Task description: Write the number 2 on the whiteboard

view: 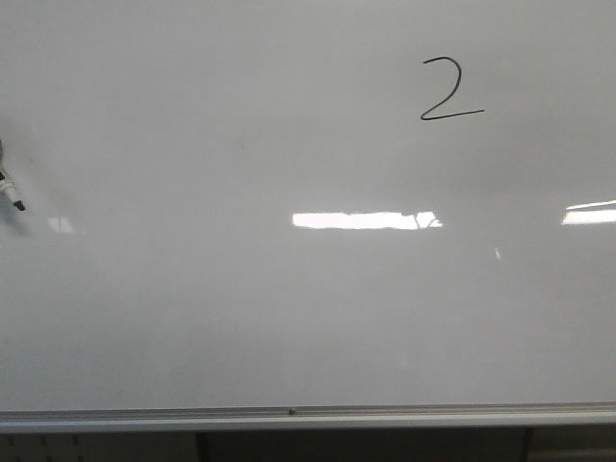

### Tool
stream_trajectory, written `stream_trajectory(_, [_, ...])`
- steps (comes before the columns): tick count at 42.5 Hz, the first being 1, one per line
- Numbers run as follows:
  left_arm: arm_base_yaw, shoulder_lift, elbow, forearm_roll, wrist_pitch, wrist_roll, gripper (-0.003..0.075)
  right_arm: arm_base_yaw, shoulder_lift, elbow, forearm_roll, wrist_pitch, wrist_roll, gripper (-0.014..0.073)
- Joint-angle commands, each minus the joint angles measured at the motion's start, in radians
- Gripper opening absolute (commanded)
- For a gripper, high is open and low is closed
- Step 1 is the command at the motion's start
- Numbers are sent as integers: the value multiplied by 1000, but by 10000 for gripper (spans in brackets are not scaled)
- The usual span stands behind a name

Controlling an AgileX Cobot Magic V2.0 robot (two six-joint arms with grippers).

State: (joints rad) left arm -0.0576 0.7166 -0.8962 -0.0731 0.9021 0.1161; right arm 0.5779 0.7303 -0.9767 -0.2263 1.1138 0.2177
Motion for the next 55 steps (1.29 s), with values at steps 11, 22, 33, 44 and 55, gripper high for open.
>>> stream_trajectory(11, [1,-105,-34,-16,-10,4,426,-4,-133,71,-33,-152,19,569])
stream_trajectory(22, [1,-105,-34,-13,-20,4,246,-4,-134,71,-51,-152,19,227])
stream_trajectory(33, [1,-105,-34,-13,-52,-36,-18,-4,-134,71,-51,-154,19,-69])
stream_trajectory(44, [1,-105,-34,-17,-57,-49,-20,-4,-134,71,-70,-145,19,-70])
stream_trajectory(55, [1,-105,-34,-17,-57,-49,-20,-4,-134,71,-70,-133,19,-70])
